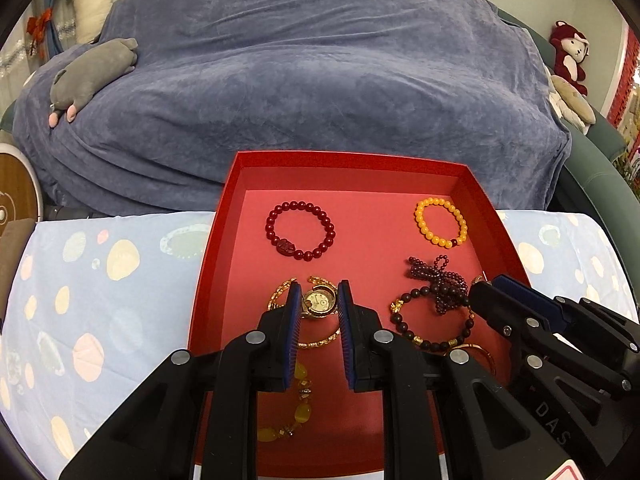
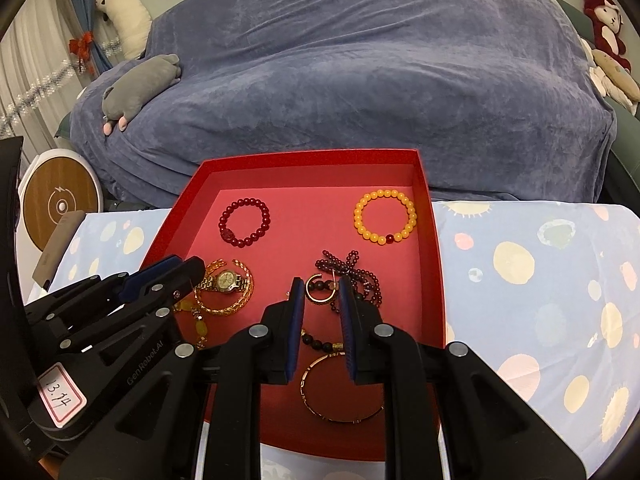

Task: Organize jewelry
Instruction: 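Lower both earrings into the red box and open both tools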

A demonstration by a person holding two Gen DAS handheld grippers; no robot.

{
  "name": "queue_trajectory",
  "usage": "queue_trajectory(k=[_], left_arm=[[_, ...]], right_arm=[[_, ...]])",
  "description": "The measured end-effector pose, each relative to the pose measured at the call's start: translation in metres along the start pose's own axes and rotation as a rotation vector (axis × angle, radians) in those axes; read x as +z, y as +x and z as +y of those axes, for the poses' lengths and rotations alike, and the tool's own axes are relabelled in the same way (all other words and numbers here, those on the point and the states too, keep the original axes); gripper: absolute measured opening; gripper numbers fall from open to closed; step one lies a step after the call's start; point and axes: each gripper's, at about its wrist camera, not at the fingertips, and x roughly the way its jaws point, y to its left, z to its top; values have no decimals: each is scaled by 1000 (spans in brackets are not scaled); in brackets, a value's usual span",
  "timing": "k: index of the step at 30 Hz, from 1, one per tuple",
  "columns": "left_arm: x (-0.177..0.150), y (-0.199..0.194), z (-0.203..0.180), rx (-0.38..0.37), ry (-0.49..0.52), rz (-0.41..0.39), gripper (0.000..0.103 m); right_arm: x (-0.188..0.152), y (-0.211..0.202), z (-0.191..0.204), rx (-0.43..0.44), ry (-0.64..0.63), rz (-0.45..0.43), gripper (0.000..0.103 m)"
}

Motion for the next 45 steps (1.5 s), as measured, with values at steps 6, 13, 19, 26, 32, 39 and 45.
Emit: queue_trajectory(k=[6,13,19,26,32,39,45], left_arm=[[1,7,2,8,2,6,16],[1,13,2,11,2,13,16],[-1,18,1,15,5,21,16],[-2,26,-4,20,24,36,17],[-3,30,0,13,0,47,17],[-4,24,5,38,-27,45,41],[-12,-5,8,69,-32,21,45]], right_arm=[[0,4,0,0,-4,3,17],[1,11,0,-3,-6,11,17],[0,18,-2,-8,-4,21,17],[-1,27,-3,-18,-10,37,17],[-2,28,-4,-18,-11,40,17],[-3,22,-3,-39,-21,40,34],[-13,-9,-6,-34,-1,18,42]])
